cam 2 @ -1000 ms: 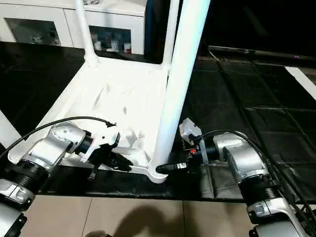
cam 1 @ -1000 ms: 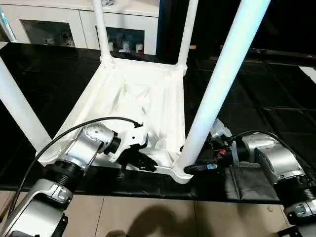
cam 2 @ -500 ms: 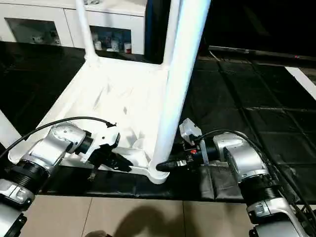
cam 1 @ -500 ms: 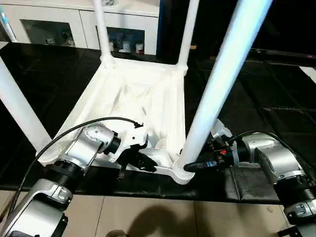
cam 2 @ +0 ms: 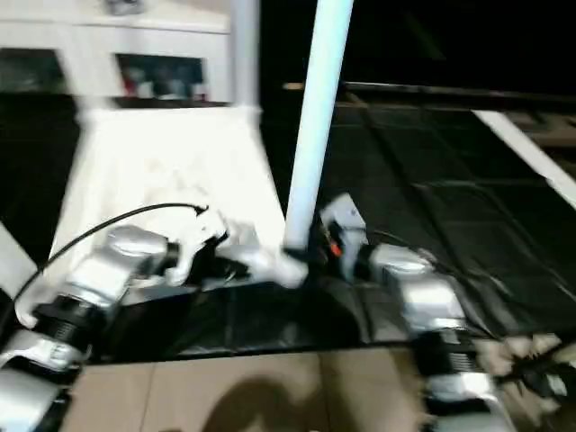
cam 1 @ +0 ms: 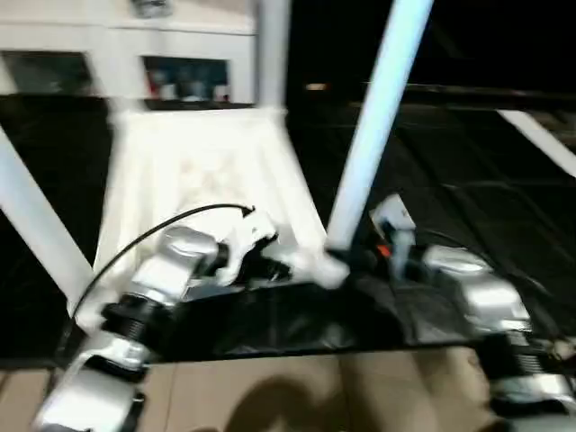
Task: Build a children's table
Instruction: Rotate leg to tighten
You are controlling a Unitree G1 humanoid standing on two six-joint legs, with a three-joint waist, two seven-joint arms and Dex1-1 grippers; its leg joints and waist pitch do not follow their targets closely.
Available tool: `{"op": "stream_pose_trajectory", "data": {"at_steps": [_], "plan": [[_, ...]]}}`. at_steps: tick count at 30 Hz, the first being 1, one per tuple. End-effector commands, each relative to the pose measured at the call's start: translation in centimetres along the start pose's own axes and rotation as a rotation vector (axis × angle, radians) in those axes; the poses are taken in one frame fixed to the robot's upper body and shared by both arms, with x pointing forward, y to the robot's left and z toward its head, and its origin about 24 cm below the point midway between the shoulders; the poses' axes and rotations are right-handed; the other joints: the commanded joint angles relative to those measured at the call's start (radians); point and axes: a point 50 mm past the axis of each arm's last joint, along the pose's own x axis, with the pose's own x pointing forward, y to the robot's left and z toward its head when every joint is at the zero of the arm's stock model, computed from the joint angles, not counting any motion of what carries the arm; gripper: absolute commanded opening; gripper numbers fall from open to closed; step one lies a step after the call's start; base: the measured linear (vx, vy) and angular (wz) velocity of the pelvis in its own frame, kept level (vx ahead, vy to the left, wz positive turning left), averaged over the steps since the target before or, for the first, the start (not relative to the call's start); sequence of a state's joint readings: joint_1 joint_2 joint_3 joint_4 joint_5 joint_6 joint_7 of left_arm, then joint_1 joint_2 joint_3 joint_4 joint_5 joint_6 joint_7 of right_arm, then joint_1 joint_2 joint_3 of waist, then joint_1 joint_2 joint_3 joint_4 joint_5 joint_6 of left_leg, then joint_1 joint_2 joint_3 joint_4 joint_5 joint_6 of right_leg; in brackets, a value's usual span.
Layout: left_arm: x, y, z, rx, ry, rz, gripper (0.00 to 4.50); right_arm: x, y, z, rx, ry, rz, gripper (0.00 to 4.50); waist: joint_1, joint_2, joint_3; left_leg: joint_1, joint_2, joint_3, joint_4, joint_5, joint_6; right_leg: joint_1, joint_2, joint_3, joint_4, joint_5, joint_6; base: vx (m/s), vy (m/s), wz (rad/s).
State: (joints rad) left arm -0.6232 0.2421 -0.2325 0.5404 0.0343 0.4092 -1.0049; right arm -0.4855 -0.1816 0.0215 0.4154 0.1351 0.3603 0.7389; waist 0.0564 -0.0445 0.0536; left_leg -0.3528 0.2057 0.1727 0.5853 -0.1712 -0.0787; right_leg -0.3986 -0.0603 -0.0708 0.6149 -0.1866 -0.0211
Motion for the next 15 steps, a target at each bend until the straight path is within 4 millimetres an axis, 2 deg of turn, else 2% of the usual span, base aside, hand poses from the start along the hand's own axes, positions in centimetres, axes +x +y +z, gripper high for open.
{"op": "stream_pose_trajectory", "data": {"at_steps": [1, 2, 6, 7, 8, 9, 11, 13, 15], "plan": [[2.6, -2.2, 2.9, 0.022, -0.109, -0.074, 0.0, 2.8, 3.0, -0.3, 0.021, 0.027, 0.074, 1.91, 0.006, -0.004, -0.057, -0.003, 0.017, -0.012, -0.068, -0.239, -0.01, 0.045, -0.081, 0.043, -0.104, -0.457, -0.095, 0.0, 0.0, 0.0], [3.1, -2.3, 3.5, 0.005, -0.128, -0.036, 0.0, 3.5, 3.4, 0.0, 0.042, 0.015, 0.031, 1.91, 0.005, -0.003, -0.059, 0.001, 0.017, -0.01, -0.067, -0.239, -0.002, 0.042, -0.08, 0.045, -0.104, -0.437, -0.104, 0.0, 0.0, 0.0], [3.4, -2.4, 4.1, -0.001, -0.143, -0.013, 0.0, 4.1, 4.1, 0.3, 0.045, 0.004, 0.037, 1.91, 0.002, -0.001, -0.061, 0.003, 0.018, -0.007, -0.067, -0.223, 0.012, 0.043, -0.076, 0.048, -0.097, -0.347, -0.134, 0.0, 0.0, 0.0], [3.4, -2.4, 4.3, 0.002, -0.143, -0.011, 0.0, 4.1, 4.3, 0.5, 0.065, -0.018, 0.048, 2.25, 0.003, -0.001, -0.061, 0.001, 0.018, -0.005, -0.067, -0.215, 0.021, 0.046, -0.075, 0.05, -0.095, -0.312, -0.143, 0.0, 0.0, 0.0], [3.4, -2.4, 4.3, 0.003, -0.143, -0.011, 0.0, 4.1, 4.2, 0.5, 0.068, -0.022, 0.048, 2.25, 0.003, -0.002, -0.061, 0.001, 0.018, -0.005, -0.067, -0.212, 0.023, 0.046, -0.074, 0.049, -0.094, -0.308, -0.144, 0.0, 0.0, 0.0], [3.3, -2.4, 4.2, 0.005, -0.141, -0.012, 0.0, 3.9, 4.1, 0.6, 0.074, -0.03, 0.047, 2.59, 0.005, -0.001, -0.062, 0.001, 0.018, -0.005, -0.067, -0.203, 0.025, 0.048, -0.075, 0.05, -0.093, -0.296, -0.148, 0.0, 0.0, 0.0], [3.1, -2.3, 4.0, 0.009, -0.135, -0.015, 0.0, 3.6, 3.9, 0.5, 0.066, -0.032, 0.052, 2.62, 0.005, 0.002, -0.061, 0.001, 0.019, -0.005, -0.069, -0.203, 0.025, 0.047, -0.076, 0.05, -0.092, -0.288, -0.154, 0.0, 0.0, 0.0], [2.8, -2.2, 3.7, 0.015, -0.128, -0.019, 0.0, 3.2, 3.6, 0.4, 0.059, -0.031, 0.055, 3.01, 0.005, 0.002, -0.062, 0.002, 0.02, -0.005, -0.07, -0.2, 0.022, 0.049, -0.076, 0.051, -0.091, -0.275, -0.157, 0.0, 0.0, 0.0], [2.5, -2.1, 3.5, 0.023, -0.121, -0.029, 0.0, 2.8, 3.4, 0.4, 0.051, -0.035, 0.064, 3.07, 0.006, 0.002, -0.062, 0.002, 0.02, -0.005, -0.069, -0.2, 0.023, 0.05, -0.075, 0.051, -0.09, -0.266, -0.161, 0.0, 0.0, 0.0]]}}
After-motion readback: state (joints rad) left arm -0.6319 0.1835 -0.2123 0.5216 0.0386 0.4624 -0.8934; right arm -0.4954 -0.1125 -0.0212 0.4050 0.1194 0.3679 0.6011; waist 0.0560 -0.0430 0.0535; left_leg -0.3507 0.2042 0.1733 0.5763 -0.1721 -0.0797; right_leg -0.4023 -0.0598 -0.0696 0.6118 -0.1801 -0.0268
